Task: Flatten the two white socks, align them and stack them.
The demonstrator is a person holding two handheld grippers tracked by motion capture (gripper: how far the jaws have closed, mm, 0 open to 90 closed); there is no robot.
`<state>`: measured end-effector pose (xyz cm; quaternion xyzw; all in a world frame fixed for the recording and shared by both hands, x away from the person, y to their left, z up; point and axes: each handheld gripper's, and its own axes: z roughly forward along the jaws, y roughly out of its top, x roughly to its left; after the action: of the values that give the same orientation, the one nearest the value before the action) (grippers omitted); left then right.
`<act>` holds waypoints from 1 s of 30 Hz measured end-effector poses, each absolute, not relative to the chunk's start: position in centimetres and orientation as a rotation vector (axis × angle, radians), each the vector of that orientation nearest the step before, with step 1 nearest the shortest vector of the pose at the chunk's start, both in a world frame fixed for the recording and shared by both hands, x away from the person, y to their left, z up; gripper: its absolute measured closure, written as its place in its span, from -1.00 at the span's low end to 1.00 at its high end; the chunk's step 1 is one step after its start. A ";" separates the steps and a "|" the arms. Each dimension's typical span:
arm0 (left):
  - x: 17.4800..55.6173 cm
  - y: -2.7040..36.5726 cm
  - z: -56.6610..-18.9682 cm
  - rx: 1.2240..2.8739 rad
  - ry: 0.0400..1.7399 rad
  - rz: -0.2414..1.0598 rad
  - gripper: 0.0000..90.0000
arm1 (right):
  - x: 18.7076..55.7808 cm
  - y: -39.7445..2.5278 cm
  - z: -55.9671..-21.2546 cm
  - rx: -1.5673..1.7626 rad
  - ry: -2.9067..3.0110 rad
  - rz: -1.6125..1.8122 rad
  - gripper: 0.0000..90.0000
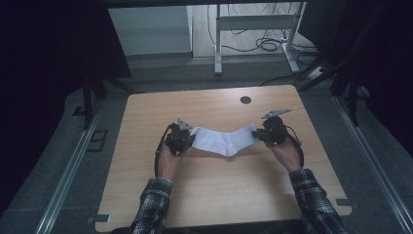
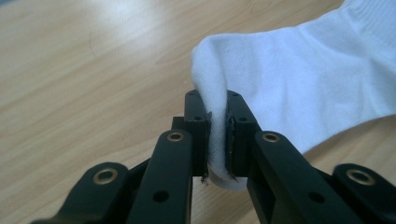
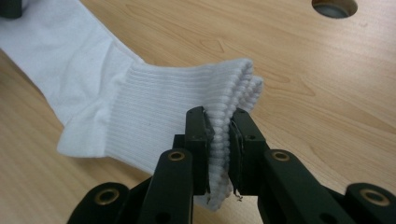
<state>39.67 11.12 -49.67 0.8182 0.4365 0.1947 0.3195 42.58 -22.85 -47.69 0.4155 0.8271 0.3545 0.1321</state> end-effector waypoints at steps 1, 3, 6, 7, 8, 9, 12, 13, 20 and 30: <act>39.8 11.1 -50.1 2.158 1.159 0.509 0.82 | 42.8 -22.8 -48.1 1.218 2.403 1.022 0.74; 39.9 11.0 -50.8 2.177 1.172 0.508 0.81 | 43.2 -22.6 -48.9 1.235 2.411 1.008 0.74; 40.0 11.0 -51.7 2.190 1.194 0.494 0.81 | 43.5 -22.4 -50.2 1.256 2.429 0.981 0.72; 40.0 11.0 -52.0 2.190 1.200 0.489 0.80 | 43.6 -22.4 -50.7 1.259 2.436 0.973 0.71; 40.0 11.1 -52.2 2.192 1.204 0.483 0.80 | 43.6 -22.3 -51.0 1.266 2.440 0.963 0.70; 40.1 11.1 -52.4 2.192 1.209 0.477 0.79 | 43.7 -22.4 -51.4 1.274 2.443 0.956 0.69; 40.2 11.2 -52.9 2.200 1.223 0.471 0.73 | 43.8 -22.5 -52.3 1.295 2.441 0.949 0.64; 40.1 11.2 -53.0 2.188 1.224 0.474 0.70 | 43.9 -22.6 -52.4 1.304 2.436 0.966 0.62; 40.3 11.6 -52.6 2.110 1.254 0.473 0.19 | 43.8 -22.9 -51.8 1.299 2.416 0.955 0.35; 39.5 11.5 -51.7 2.069 1.220 0.422 -0.16 | 43.1 -23.3 -51.0 1.299 2.401 0.993 -0.04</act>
<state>39.52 11.51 -51.70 0.7965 0.4699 0.1623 0.3443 43.09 -23.33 -50.97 0.4439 0.8209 0.3394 0.1180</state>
